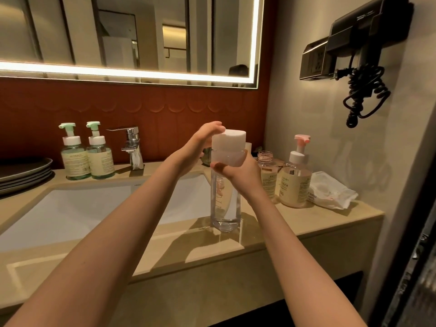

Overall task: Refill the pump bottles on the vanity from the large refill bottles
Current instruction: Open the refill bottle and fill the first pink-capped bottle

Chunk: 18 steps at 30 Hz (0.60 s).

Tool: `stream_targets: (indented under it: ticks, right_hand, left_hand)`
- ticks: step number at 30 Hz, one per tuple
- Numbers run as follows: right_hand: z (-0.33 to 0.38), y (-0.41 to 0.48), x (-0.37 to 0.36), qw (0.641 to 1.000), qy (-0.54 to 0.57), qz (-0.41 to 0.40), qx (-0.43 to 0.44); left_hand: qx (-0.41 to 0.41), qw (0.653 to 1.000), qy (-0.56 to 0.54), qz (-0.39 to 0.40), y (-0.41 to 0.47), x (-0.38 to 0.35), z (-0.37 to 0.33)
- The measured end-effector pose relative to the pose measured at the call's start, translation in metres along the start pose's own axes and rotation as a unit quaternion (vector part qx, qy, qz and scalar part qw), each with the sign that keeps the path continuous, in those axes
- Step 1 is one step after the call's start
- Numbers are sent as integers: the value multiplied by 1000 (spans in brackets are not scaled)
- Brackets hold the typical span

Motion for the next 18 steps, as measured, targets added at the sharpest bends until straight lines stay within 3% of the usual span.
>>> stream_targets:
  ticks: [2, 12, 18]
  right_hand:
    - [0, 0, 2, 1000, 10, -6, -8]
    - [-3, -2, 30, 998, -32, -54, -3]
    - [-7, -4, 40, 993, -39, -110, -20]
  left_hand:
    - [8, 998, -37, 47, 1, -11, 4]
    - [-9, 994, -45, 100, 15, -43, -4]
    - [-67, 997, -28, -29, 23, -51, -6]
Point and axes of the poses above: each hand's wrist, its own y-axis towards the middle knuckle, its own x-axis out of the back of the hand, z = x × y, the point moved 5 cm from there along y, towards the middle knuckle, and after that the axes turned 8 degrees about -x, right-handed, at the moved point
